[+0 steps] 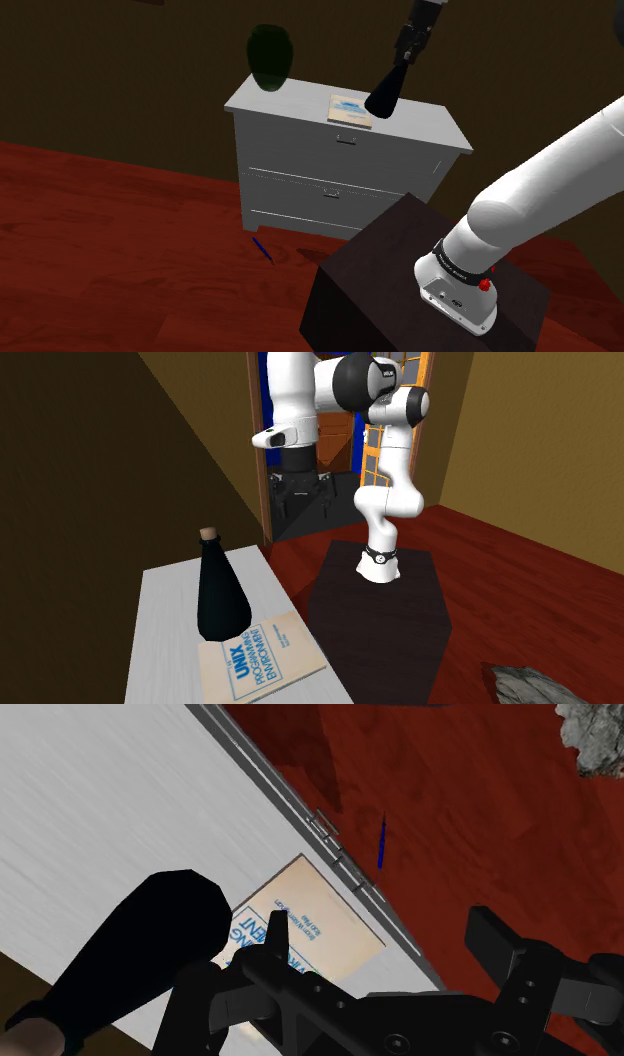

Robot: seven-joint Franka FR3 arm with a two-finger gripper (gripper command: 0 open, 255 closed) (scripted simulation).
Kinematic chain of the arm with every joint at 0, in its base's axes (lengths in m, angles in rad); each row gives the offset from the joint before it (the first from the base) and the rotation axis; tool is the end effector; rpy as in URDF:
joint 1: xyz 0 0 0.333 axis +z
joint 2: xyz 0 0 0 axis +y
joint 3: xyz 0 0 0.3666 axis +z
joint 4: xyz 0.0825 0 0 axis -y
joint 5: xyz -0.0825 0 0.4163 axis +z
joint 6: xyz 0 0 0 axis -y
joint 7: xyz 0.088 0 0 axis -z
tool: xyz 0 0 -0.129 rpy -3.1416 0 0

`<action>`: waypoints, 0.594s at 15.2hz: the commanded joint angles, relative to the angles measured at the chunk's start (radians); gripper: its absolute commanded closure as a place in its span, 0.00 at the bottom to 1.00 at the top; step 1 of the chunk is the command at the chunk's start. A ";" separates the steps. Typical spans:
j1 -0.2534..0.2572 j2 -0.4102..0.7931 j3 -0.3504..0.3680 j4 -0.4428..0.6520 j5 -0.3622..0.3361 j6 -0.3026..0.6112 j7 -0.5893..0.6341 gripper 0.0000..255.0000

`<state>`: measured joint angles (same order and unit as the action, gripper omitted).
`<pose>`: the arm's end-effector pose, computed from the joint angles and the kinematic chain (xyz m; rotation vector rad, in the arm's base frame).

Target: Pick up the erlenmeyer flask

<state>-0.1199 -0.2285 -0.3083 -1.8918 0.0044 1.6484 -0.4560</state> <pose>0.4564 -0.2250 0.6162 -3.0641 -0.0549 -0.0124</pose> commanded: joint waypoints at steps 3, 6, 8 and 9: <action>-0.027 0.133 -0.056 0.133 0.031 0.000 -0.065 0.00; -0.055 0.239 -0.093 0.247 0.068 -0.012 -0.113 0.00; -0.079 0.314 -0.115 0.332 0.099 -0.026 -0.145 0.00; -0.094 0.354 -0.124 0.378 0.116 -0.036 -0.160 0.00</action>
<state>-0.2014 0.0837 -0.4227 -1.5582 0.1032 1.6184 -0.6011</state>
